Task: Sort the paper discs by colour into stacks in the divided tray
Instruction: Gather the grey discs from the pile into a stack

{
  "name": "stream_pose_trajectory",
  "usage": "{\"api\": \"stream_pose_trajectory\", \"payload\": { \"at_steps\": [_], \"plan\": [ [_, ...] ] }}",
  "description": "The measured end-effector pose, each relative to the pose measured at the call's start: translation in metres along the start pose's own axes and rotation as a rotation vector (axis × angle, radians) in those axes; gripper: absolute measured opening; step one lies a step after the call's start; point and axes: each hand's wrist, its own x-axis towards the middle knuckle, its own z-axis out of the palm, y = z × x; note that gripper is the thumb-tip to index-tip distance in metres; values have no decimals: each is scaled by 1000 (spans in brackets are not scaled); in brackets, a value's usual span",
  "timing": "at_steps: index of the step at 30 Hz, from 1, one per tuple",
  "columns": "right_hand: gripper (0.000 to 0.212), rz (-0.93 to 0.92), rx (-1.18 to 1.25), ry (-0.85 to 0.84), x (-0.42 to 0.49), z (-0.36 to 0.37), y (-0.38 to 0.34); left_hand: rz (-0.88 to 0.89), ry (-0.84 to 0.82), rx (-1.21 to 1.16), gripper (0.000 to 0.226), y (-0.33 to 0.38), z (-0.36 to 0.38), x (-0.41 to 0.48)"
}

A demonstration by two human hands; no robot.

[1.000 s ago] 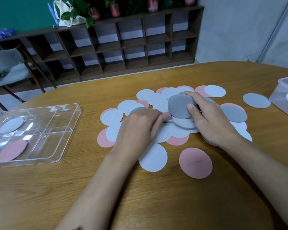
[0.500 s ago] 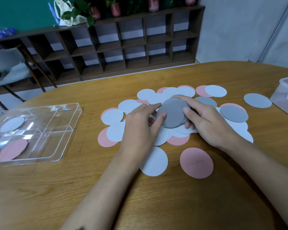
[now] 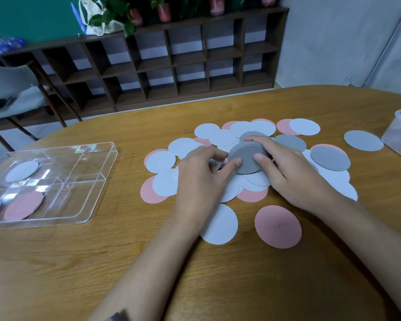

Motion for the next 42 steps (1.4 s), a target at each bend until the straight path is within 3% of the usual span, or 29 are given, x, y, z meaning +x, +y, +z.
{"api": "stream_pose_trajectory", "payload": {
  "at_steps": [2, 5, 8, 13, 19, 28, 34, 38, 42],
  "plan": [
    [35, 8, 11, 28, 1, -1, 2, 90, -47, 148, 34, -5, -6, 5],
    [35, 50, 23, 45, 4, -2, 7, 90, -160, 329, 47, -17, -12, 8],
    [37, 83, 33, 44, 5, -3, 9, 99, -228, 453, 30, -23, -12, 7],
    [34, 65, 53, 43, 3, -4, 6, 135, -198, 505, 13, -22, -15, 10],
    [34, 62, 41, 36, 2, -4, 5, 133, -181, 561, 24, -18, -18, 12],
    [32, 80, 37, 71, 3, -5, 7, 276, 117, 269, 15, -15, -20, 15],
    [37, 50, 84, 65, 1, -5, 4, 23, 8, -141, 7, 1, -16, 9],
    [38, 50, 170, 40, -1, -4, 1, -13, -17, -130, 8, 1, -9, 4],
    [40, 44, 217, 31, -1, -2, 1, -30, -58, -77, 36, 1, -6, 1]
  ]
}}
